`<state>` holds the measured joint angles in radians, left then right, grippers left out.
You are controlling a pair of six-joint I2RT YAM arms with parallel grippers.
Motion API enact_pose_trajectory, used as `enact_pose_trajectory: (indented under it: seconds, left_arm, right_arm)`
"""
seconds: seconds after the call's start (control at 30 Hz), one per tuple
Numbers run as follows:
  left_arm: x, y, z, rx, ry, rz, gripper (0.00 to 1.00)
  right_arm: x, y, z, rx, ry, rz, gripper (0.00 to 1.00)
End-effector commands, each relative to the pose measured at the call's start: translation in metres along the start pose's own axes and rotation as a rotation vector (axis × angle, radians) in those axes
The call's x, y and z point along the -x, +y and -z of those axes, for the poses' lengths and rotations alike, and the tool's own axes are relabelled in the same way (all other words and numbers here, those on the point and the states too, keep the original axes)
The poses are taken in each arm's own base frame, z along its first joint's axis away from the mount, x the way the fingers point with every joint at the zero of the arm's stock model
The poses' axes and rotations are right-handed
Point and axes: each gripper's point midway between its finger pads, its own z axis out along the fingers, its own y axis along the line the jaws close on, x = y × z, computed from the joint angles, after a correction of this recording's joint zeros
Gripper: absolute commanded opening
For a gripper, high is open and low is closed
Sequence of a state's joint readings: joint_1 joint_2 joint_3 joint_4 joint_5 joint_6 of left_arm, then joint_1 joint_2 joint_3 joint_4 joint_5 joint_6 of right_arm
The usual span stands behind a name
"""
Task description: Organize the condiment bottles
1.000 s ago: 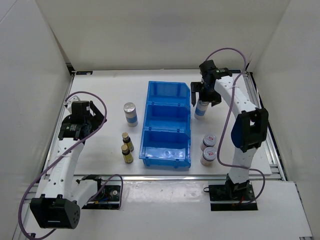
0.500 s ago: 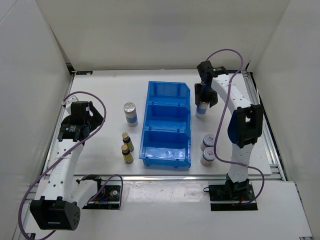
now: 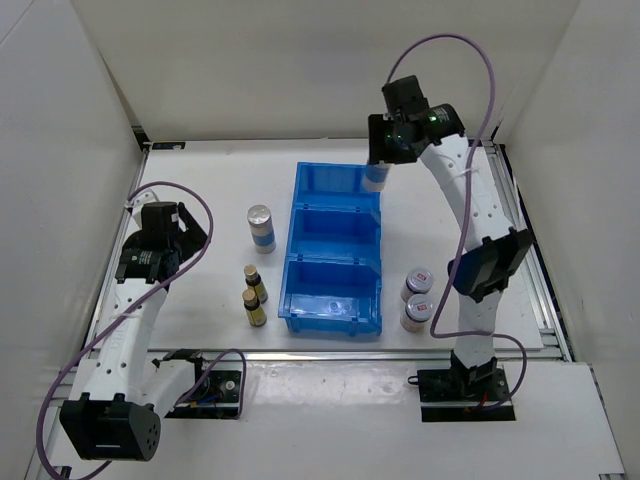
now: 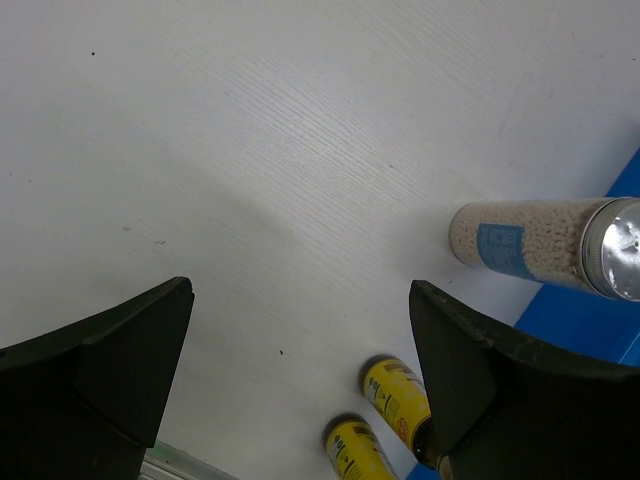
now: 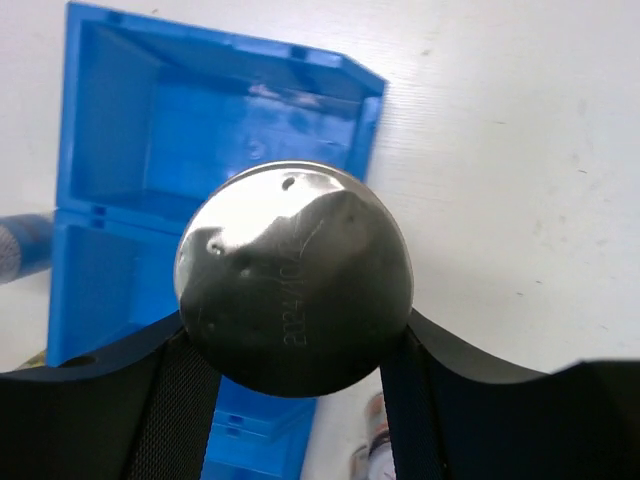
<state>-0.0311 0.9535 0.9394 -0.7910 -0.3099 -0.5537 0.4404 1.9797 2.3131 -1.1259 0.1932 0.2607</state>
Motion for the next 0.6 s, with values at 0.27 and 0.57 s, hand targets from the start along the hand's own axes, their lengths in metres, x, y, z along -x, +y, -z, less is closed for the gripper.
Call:
enact_pose_trajectory:
  seconds: [0.27,0.57]
  left_arm:
    - [-0.004,-0.020,-0.001,-0.123,0.011,-0.061,1.00]
    - [-0.010,-0.027,-0.006,-0.170,0.026,-0.099,1.00]
  right_arm:
    - [-0.032,0.044,-0.094,0.013,0.140,0.032,0.15]
    - [-0.049,0.046,-0.126,-0.029,0.165,0.073,0.14]
